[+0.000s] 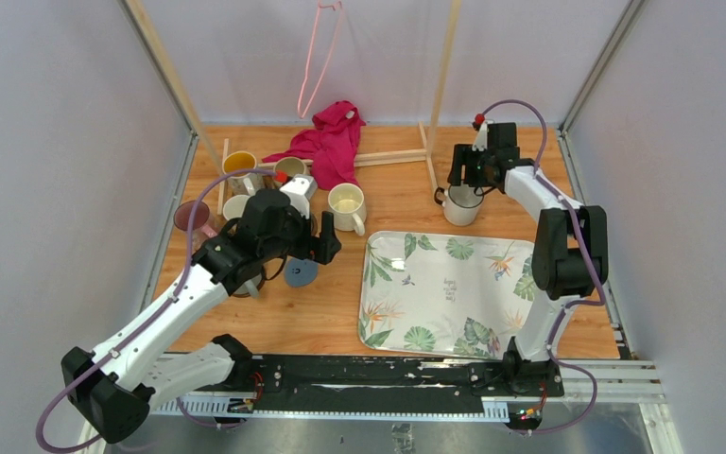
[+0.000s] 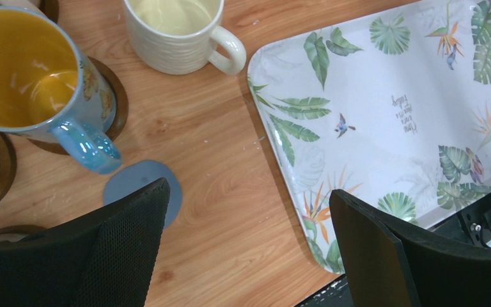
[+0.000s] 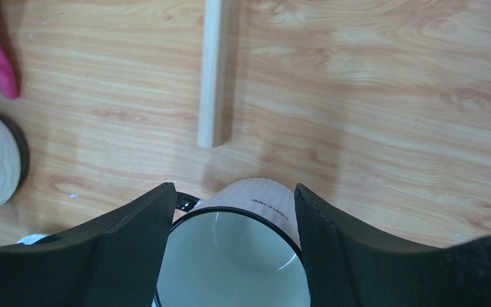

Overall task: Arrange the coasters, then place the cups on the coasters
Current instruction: Move the cup to the center of the board.

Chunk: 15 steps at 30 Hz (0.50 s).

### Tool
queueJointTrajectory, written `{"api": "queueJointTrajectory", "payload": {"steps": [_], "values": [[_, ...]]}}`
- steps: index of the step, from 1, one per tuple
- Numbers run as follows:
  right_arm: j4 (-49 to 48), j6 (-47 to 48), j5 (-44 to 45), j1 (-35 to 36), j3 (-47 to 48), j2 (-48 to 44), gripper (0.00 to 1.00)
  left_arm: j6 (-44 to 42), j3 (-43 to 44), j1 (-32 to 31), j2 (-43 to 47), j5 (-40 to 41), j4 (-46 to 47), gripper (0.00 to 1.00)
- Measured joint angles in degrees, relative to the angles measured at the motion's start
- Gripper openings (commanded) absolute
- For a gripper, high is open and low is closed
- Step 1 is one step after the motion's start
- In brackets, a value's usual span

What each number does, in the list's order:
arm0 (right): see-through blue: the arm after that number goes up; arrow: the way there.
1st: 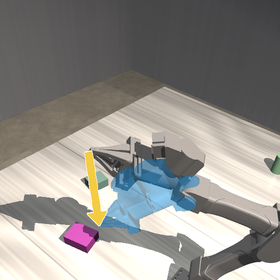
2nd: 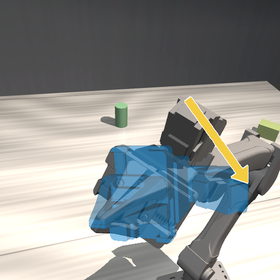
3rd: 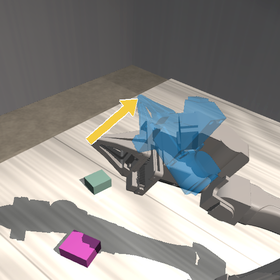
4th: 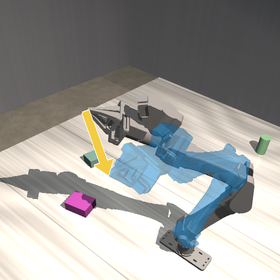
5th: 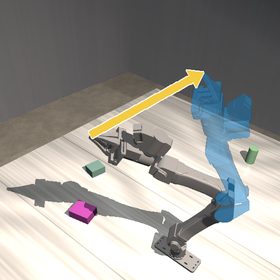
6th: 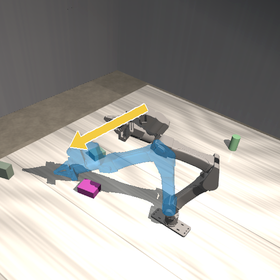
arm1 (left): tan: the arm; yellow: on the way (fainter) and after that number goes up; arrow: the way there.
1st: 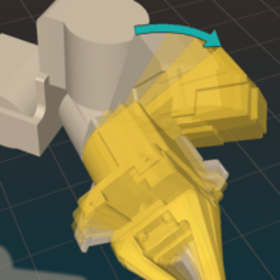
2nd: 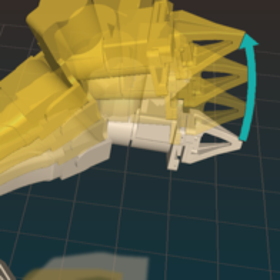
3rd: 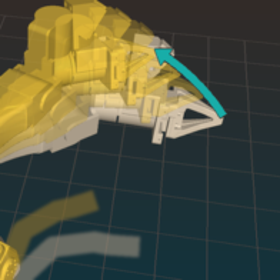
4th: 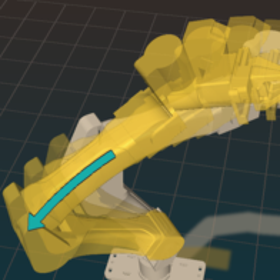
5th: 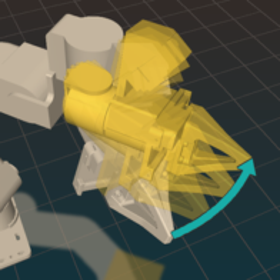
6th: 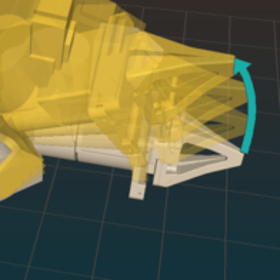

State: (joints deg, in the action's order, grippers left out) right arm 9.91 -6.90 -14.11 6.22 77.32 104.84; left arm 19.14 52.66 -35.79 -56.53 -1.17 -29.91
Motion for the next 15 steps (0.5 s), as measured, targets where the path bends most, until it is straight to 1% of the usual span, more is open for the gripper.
{"api": "queueJointTrajectory", "payload": {"steps": [9, 15], "values": [[0.0, -0.5, -2.4, 5.4, -1.2, -1.0, 0.73, 0.9, 1.7, -5.1, -4.5, 0.3, 3.1, 1.00], [-0.8, -0.6, -3.7, 9.3, -1.4, -1.0, 0.73, 0.8, 2.8, -8.7, -8.4, 0.8, 7.2, 1.00]]}}
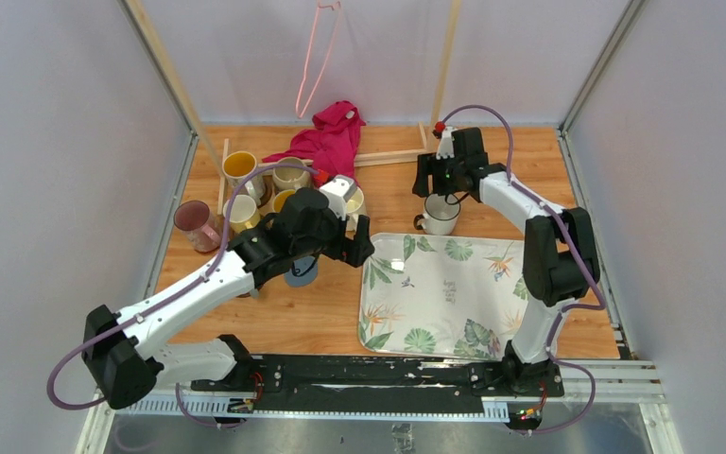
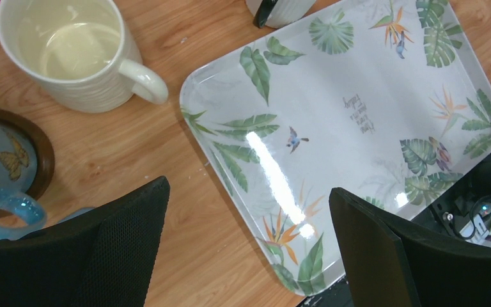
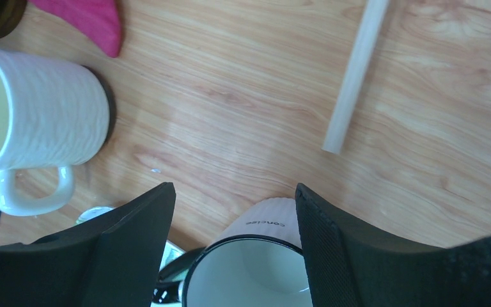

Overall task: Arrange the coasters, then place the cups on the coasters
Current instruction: Move the cup to the center of the board.

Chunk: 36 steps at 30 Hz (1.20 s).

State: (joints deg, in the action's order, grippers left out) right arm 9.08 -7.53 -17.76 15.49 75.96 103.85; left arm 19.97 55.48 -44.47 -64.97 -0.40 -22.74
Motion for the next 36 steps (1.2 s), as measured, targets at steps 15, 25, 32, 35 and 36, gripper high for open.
{"api": "queueJointTrajectory", "payload": {"steps": [15, 25, 32, 35, 36], "values": [[4.2, -1.5, 2.3, 2.5, 1.5, -1.9, 0.87, -6.6, 6.9, -7.0, -19.3, 5.0, 16.8, 1.00], [7.8, -5.4, 17.4, 0.6, -5.6, -22.6, 0.94, -12.2, 16.0, -7.0, -33.7, 5.2, 20.3, 0.98], [8.5, -6.8, 23.2, -3.0, -15.8, -39.0, 0.95, -14.2, 21.6, -6.8, -41.6, 4.2, 20.4, 0.90], [8.5, -6.8, 24.1, -3.1, -18.4, -45.1, 0.95, -14.6, 23.9, -6.4, -44.5, 3.7, 19.8, 0.84], [8.5, -6.8, 24.2, -3.1, -19.1, -46.6, 0.95, -14.8, 24.6, -6.3, -45.4, 3.5, 19.5, 0.83]]}}
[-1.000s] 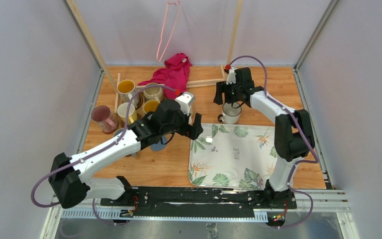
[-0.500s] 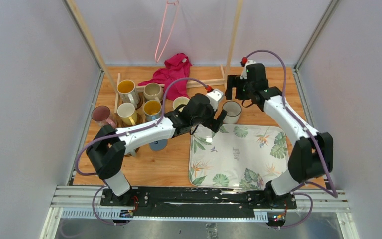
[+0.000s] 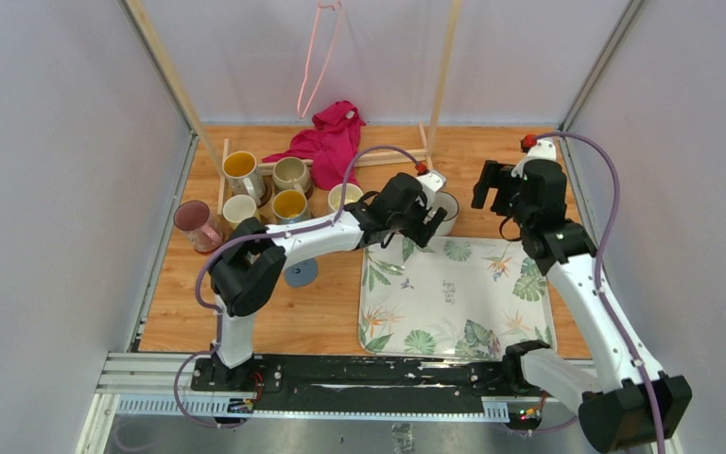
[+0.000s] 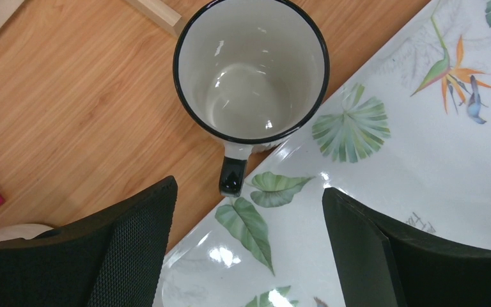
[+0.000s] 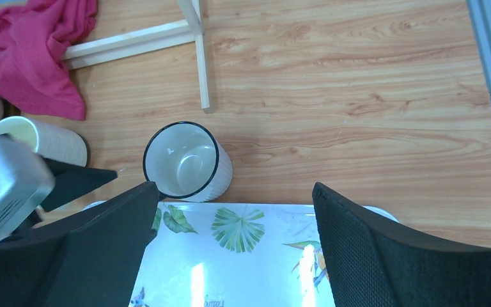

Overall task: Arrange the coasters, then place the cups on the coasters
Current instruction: Move the cup to the center of the board, then pick up the cup at the center of the board.

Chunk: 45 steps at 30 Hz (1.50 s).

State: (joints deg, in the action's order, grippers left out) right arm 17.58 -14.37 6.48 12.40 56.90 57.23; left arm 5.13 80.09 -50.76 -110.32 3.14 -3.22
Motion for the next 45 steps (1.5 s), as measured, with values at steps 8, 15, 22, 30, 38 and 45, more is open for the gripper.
{"api": "queueJointTrajectory", "payload": {"steps": [8, 15, 22, 30, 38, 45], "values": [[1.0, 0.2, 1.3, 0.0, -1.6, -8.4, 0.94, -1.5, 5.4, 0.6, -5.9, -0.6, -1.7, 0.68], [2.8, 0.3, 1.5, 0.0, -1.6, -9.4, 0.94, -2.1, 8.1, 0.8, -9.4, -0.7, -3.4, 0.56], [3.7, 0.3, 1.5, 0.0, -1.6, -9.4, 0.94, -2.6, 10.6, 0.8, -11.2, -1.2, -4.9, 0.24], [4.0, 0.5, 1.4, 0.0, -1.6, -9.3, 0.94, -3.1, 11.9, 0.8, -11.3, -2.0, -6.4, 0.00], [4.0, 0.5, 1.0, 0.0, -1.6, -8.2, 0.96, -2.5, 9.6, 0.8, -7.7, -1.7, -7.9, 0.00], [3.9, 0.5, 0.5, 0.0, -1.6, -7.5, 0.97, 1.2, 1.9, 0.9, 3.5, -1.4, -7.3, 0.00]]}}
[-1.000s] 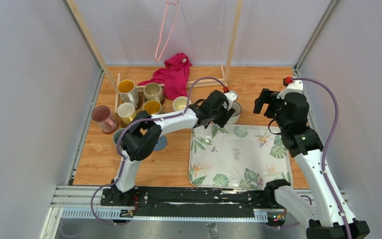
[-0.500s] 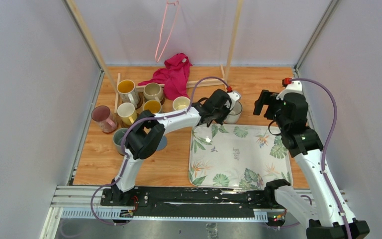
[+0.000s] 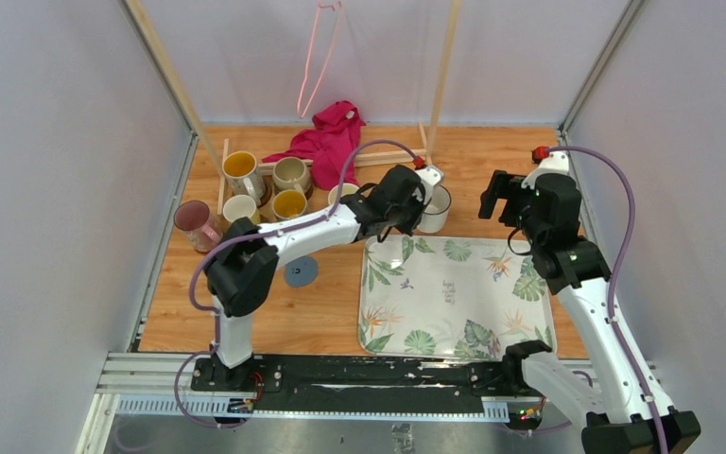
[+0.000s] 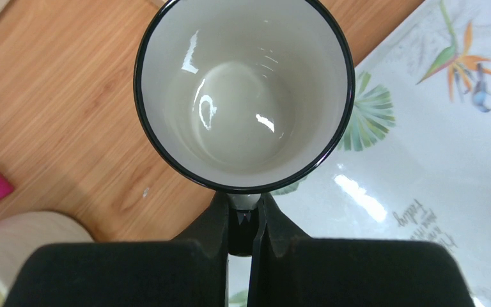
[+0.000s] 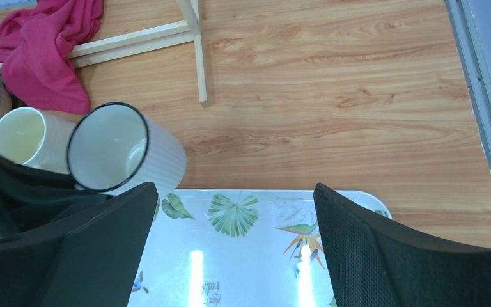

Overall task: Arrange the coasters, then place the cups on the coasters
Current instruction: Pick up the cup at the center of the board, then place the cup on the coaster.

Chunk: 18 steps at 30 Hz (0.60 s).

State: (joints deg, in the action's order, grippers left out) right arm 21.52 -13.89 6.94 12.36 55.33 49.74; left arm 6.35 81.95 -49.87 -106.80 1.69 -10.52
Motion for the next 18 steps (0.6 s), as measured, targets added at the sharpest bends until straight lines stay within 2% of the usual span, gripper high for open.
{"api": "queueJointTrajectory", "payload": {"steps": [9, 18], "values": [[-0.7, -0.1, -2.2, 0.0, 0.0, 1.9, 1.00, 5.9, -13.1, 0.0, 15.6, 0.8, 0.3, 0.00], [-2.7, -0.7, -4.2, 0.0, -1.6, 3.5, 1.00, 10.8, -27.7, 0.0, 30.3, 3.5, -3.9, 0.00]]}}
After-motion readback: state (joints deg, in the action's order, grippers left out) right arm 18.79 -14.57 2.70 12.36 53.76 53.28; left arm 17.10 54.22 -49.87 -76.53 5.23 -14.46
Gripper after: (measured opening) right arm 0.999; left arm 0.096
